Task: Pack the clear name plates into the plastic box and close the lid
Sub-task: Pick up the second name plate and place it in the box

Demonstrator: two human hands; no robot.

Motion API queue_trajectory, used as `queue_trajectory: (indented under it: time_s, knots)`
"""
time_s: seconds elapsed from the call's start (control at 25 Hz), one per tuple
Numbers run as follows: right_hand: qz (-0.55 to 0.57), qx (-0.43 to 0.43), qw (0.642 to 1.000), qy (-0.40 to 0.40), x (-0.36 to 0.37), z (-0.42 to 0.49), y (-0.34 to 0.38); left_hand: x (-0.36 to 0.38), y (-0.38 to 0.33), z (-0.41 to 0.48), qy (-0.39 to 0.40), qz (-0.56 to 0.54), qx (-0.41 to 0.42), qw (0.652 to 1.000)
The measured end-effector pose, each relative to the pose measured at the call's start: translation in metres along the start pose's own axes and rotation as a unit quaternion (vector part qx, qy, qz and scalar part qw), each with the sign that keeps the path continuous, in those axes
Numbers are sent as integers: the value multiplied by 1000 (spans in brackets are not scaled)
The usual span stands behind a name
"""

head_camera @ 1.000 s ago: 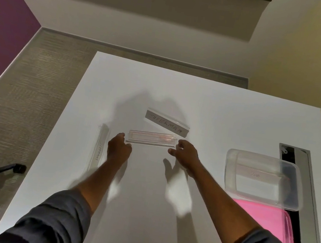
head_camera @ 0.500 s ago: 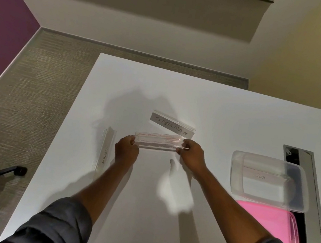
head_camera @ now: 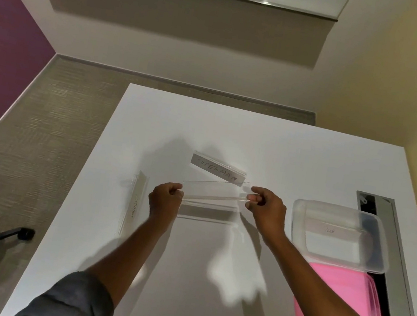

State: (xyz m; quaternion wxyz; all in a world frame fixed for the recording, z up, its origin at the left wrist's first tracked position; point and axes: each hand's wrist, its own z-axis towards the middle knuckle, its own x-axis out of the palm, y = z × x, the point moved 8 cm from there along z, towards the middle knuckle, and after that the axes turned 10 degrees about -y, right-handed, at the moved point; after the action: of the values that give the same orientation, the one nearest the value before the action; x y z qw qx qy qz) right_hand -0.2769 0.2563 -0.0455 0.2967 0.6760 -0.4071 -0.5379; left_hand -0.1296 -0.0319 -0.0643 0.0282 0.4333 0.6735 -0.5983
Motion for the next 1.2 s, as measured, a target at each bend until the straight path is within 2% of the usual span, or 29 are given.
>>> queue_trajectory:
  time_s: [0.4, 0.84, 1.2]
  knots:
    - [52, -18, 998, -32, -50, 10, 8, 10, -20, -25, 38, -76, -47, 995]
    - [61, -15, 997, -45, -78, 20, 0, 25, -44, -39, 95, -159, -23, 982]
    - [54, -18, 998, -30, -90, 13, 0, 29, -49, -47, 121, -199, -54, 971]
